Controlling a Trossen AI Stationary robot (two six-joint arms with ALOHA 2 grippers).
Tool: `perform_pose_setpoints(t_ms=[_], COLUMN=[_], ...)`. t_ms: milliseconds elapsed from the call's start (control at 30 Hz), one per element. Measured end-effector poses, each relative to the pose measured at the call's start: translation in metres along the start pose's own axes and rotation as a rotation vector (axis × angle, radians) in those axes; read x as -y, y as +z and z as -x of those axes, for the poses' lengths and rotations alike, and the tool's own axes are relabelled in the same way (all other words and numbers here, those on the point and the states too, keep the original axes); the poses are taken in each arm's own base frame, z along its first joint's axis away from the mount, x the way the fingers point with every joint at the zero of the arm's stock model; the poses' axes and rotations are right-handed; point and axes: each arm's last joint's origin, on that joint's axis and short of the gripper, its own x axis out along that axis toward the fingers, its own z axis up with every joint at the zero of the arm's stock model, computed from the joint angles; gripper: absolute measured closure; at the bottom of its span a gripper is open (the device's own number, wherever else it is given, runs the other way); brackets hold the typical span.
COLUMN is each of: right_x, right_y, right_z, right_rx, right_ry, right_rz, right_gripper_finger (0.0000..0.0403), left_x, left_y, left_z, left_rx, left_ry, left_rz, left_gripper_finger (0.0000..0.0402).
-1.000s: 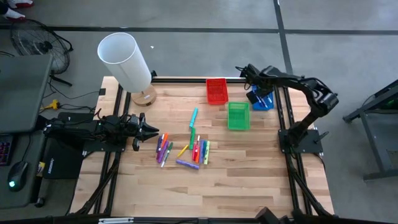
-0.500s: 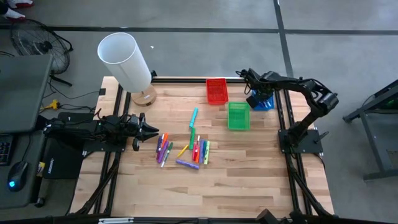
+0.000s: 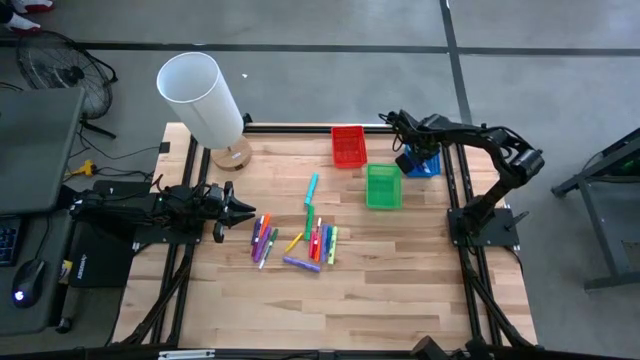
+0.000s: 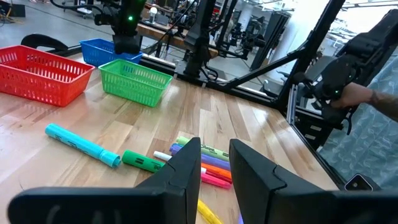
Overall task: Pick & Place Markers
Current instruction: Put the light green highlighter in the red bin
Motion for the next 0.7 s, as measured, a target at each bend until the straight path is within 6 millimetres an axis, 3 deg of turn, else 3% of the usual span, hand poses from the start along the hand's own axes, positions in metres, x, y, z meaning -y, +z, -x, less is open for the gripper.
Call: perform_pose_setpoints(t_ms=[433, 700], right_x=[0.004, -0.013], right_y=[0.013, 0.007], right_z=[0.041, 0.069], right_rx=[0.074, 0.152], right_ry=[0.15, 0.257], right_rz=[-0.073, -0.045], right_gripper_finger=[0.0299, 0.0299], left_x=[0.0, 0.0], left_y=[0.0, 0.0], left_z=[0.0, 0.0], left_rx=[0.0, 0.0], left_ry=[0.0, 0.0], left_rz=[0.0, 0.0], left_gripper_finger=[0.0318, 0.0318])
